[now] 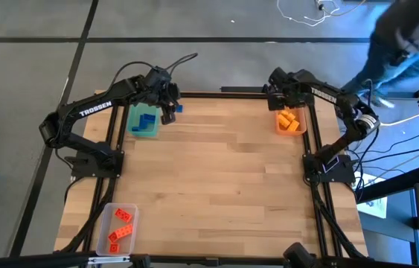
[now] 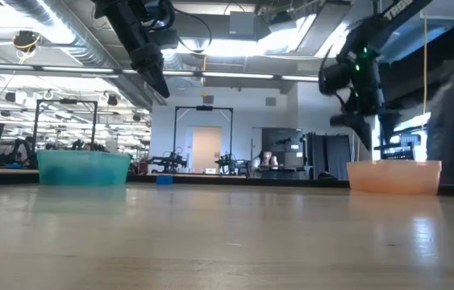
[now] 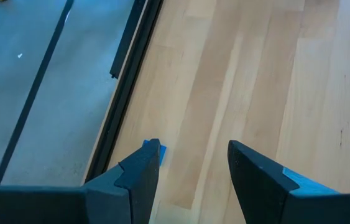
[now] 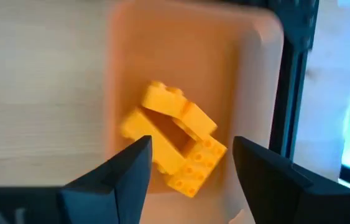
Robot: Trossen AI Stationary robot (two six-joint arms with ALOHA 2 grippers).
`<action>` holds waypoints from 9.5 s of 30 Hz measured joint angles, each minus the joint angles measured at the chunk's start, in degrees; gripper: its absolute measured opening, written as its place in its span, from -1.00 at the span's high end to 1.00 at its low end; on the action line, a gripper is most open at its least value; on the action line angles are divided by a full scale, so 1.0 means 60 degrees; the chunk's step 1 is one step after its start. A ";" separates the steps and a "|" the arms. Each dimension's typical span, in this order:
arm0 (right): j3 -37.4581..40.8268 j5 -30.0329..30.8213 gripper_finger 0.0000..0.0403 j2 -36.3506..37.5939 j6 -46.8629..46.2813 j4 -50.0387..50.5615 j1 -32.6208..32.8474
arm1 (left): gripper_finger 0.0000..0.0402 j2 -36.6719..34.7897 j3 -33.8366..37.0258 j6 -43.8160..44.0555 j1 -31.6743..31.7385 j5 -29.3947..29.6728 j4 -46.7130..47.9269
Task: Sort & place blocks by color
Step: Put the blue game piece into the blue bin, then return to Home Position
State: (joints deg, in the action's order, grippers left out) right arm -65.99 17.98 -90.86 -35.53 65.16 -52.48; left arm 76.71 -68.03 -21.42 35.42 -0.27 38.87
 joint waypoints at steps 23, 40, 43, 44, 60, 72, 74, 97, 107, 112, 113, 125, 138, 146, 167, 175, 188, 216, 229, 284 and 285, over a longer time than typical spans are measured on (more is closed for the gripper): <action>-0.2055 -0.1684 -0.12 0.1339 0.2525 -0.1091 0.1619 | 0.10 0.2885 0.0004 0.2777 0.0641 0.0904 -0.1790; -0.2055 -0.1691 -0.12 0.1339 0.2474 -0.1117 0.1619 | 0.10 0.5003 0.0004 0.5740 0.0641 0.1960 -0.2115; -0.2055 -0.1691 -0.12 0.1339 0.2474 -0.1117 0.1619 | 0.10 0.5064 0.0004 0.5508 0.0637 0.2197 -0.2109; -0.2055 -0.1691 -0.12 0.1339 0.2474 -0.1117 0.1619 | 0.10 0.5064 0.0004 0.5328 0.0637 0.2340 -0.2109; -0.2055 -0.1691 -0.12 0.1339 0.2493 -0.1106 0.1616 | 0.10 0.5468 -0.0044 0.4690 0.1016 0.0384 -0.2069; -0.2055 -0.1691 -0.12 0.1335 0.2507 -0.1106 0.1616 | 0.10 0.5024 -0.0020 0.4745 0.0099 -0.0014 -0.1588; -0.2055 -0.1691 -0.12 0.1335 0.2507 -0.1104 0.1616 | 0.10 0.5026 -0.0171 0.4744 0.0017 0.0050 -0.1394; -0.2052 -0.1688 -0.12 0.1335 0.2544 -0.1102 0.1616 | 0.10 0.5675 -0.1508 0.3197 0.0178 0.0548 0.0148; -0.2052 -0.1688 -0.12 0.1335 0.2544 -0.1102 0.1616 | 0.10 0.6118 -0.1504 0.3197 0.0131 0.0441 0.0081; -0.2052 -0.1686 -0.12 0.1335 0.2544 -0.1102 0.1616 | 0.10 0.6417 -0.1515 0.3199 0.0131 0.0509 0.0064; -0.2052 -0.1687 -0.12 0.1335 0.2544 -0.1106 0.1616 | 0.11 0.6434 -0.1518 0.3202 0.0129 0.0570 0.0065; -0.2052 -0.1684 -0.12 0.1333 0.2544 -0.1109 0.1616 | 0.36 0.5649 -0.1497 0.3497 0.0131 0.1036 0.0816; -0.2048 -0.1683 -0.12 0.1331 0.2550 -0.1113 0.1616 | 0.36 0.2557 -0.1512 0.6725 0.0700 0.2855 0.4825; -0.2048 -0.1682 -0.12 0.1331 0.3010 -0.1222 0.1616 | 0.36 0.2415 -0.0862 0.7506 0.1647 0.2858 0.5030; -0.2048 -0.1683 -0.12 0.1331 0.3009 -0.1266 0.1616 | -0.06 0.2470 0.0302 0.6723 0.2510 0.2694 0.3829; -0.2048 -0.2055 0.02 0.1331 0.3372 -0.1222 0.1646 | 0.12 0.2360 0.0243 0.6227 0.2278 0.2670 0.3874; -0.2048 -0.2793 0.94 0.1346 0.5796 -0.1200 0.2396 | 0.97 0.0595 0.0062 0.5998 0.1150 0.2269 0.3916; -0.0153 -0.3703 0.99 0.8852 0.4988 -0.1913 0.5381 | 1.00 -0.4572 0.0062 0.6461 -0.4226 0.3135 0.2618; 0.3282 -0.4006 0.99 1.2374 0.4704 -0.3899 0.5604 | 1.00 -0.6172 0.0541 0.6476 -0.5851 0.4128 0.2659; 1.0874 -0.5523 1.00 1.5112 0.3698 -1.2743 0.5601 | 1.00 -1.2750 1.0422 0.4506 -0.5934 0.1676 -0.6241; 1.0939 -0.5520 1.00 1.5113 0.3751 -1.2695 0.5601 | 1.00 -1.2741 1.0574 0.4502 -0.5934 0.1612 -0.6240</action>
State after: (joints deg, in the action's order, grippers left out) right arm -0.36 -15.13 -0.18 -13.03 -11.01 -18.87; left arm 0.26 -4.59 5.59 -0.19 9.40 1.43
